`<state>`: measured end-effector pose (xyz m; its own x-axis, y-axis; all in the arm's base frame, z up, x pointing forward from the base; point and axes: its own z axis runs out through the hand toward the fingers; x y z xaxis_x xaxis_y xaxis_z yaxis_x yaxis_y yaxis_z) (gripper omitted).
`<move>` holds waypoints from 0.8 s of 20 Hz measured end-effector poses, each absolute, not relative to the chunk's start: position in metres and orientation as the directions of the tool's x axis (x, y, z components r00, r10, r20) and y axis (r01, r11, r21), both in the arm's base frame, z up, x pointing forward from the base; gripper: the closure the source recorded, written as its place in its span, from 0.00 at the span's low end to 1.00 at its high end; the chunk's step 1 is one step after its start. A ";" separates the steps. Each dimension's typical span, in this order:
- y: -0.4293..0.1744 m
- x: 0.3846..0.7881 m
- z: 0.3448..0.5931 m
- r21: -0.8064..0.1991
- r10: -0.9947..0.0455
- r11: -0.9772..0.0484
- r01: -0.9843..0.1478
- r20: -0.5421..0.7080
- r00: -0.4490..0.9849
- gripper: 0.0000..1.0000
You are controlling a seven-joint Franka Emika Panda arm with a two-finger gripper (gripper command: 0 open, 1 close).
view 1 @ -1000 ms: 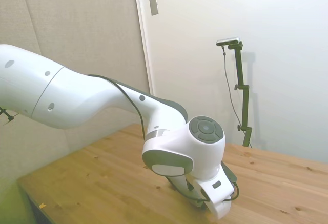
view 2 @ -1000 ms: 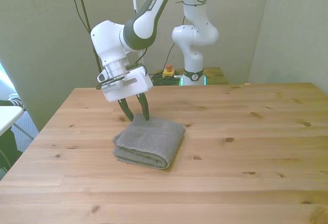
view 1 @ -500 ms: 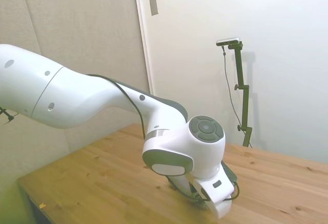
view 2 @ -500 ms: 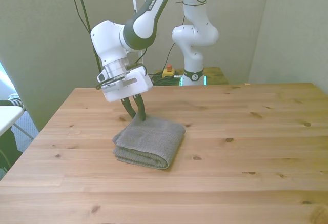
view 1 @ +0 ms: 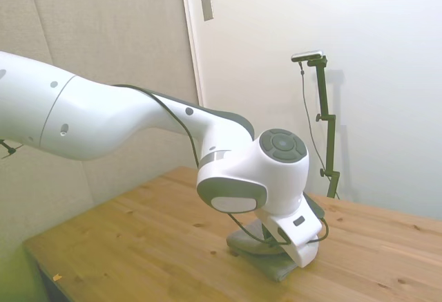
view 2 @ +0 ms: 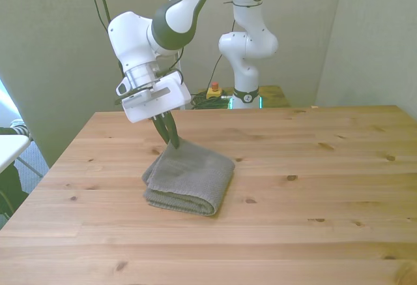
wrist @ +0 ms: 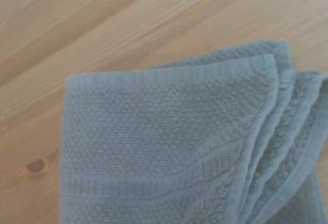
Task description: Unfold the towel
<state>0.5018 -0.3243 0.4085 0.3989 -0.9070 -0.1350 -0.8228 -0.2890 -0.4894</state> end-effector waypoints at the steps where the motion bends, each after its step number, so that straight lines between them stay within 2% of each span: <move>1: -0.319 0.507 0.413 -0.494 -0.904 -0.296 -0.817 -0.132 0.407 1.00; 9: -0.237 0.561 0.451 -0.533 -0.859 -0.367 -0.762 -0.119 0.498 1.00; 15: -0.165 0.586 0.455 -0.536 -0.796 -0.456 -0.710 -0.111 0.595 1.00; 16: -0.151 0.590 0.455 -0.535 -0.780 -0.479 -0.696 -0.104 0.617 0.00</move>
<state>0.5895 -0.1508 0.4547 0.6166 -0.7803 -0.1040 -0.6961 -0.4788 -0.5350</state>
